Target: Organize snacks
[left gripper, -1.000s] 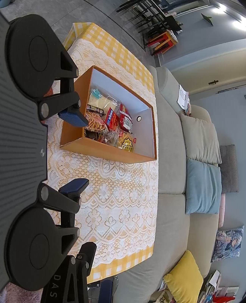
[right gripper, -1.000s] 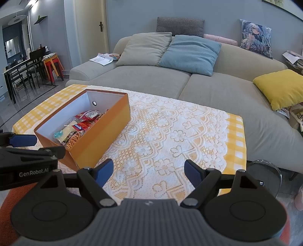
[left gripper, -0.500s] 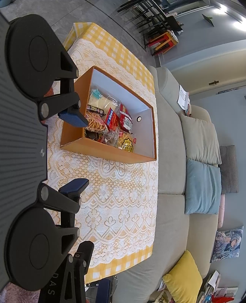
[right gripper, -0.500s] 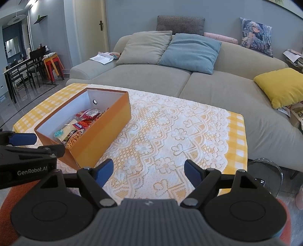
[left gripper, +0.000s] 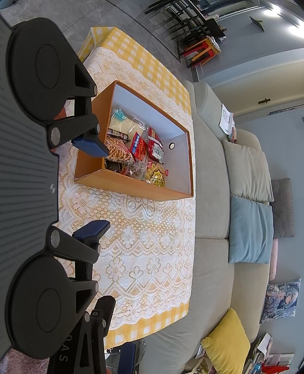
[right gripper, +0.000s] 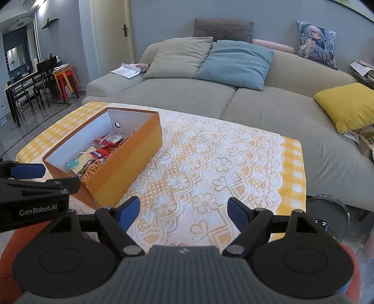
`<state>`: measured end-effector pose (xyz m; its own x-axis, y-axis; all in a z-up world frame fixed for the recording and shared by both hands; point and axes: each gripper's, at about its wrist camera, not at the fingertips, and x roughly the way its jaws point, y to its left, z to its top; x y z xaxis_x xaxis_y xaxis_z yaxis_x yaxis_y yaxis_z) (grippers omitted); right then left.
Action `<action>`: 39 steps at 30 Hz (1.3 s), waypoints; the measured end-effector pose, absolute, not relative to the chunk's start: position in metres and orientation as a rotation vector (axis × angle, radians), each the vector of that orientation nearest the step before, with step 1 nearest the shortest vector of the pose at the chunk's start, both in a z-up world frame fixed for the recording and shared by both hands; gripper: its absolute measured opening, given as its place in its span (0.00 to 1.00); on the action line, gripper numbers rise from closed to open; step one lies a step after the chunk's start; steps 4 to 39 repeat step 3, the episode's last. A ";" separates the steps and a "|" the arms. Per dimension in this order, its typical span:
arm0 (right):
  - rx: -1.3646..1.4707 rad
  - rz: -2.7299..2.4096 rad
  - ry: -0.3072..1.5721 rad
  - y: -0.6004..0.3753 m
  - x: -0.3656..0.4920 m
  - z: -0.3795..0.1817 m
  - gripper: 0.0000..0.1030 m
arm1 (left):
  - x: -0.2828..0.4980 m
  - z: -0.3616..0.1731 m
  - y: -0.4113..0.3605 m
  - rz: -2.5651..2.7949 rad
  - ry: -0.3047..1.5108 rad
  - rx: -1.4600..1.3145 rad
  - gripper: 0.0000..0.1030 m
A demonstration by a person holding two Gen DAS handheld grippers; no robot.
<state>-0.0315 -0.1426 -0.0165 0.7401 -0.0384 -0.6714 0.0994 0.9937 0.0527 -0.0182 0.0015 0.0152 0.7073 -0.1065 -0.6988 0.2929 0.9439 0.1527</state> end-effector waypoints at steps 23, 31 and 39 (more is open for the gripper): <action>0.088 -0.076 0.735 -0.143 -0.032 -0.016 0.78 | -0.018 0.015 0.002 -0.223 0.756 0.262 0.71; 0.088 -0.076 0.735 -0.143 -0.032 -0.016 0.78 | -0.018 0.015 0.002 -0.223 0.756 0.262 0.71; 0.088 -0.076 0.735 -0.143 -0.032 -0.016 0.78 | -0.018 0.015 0.002 -0.223 0.756 0.262 0.71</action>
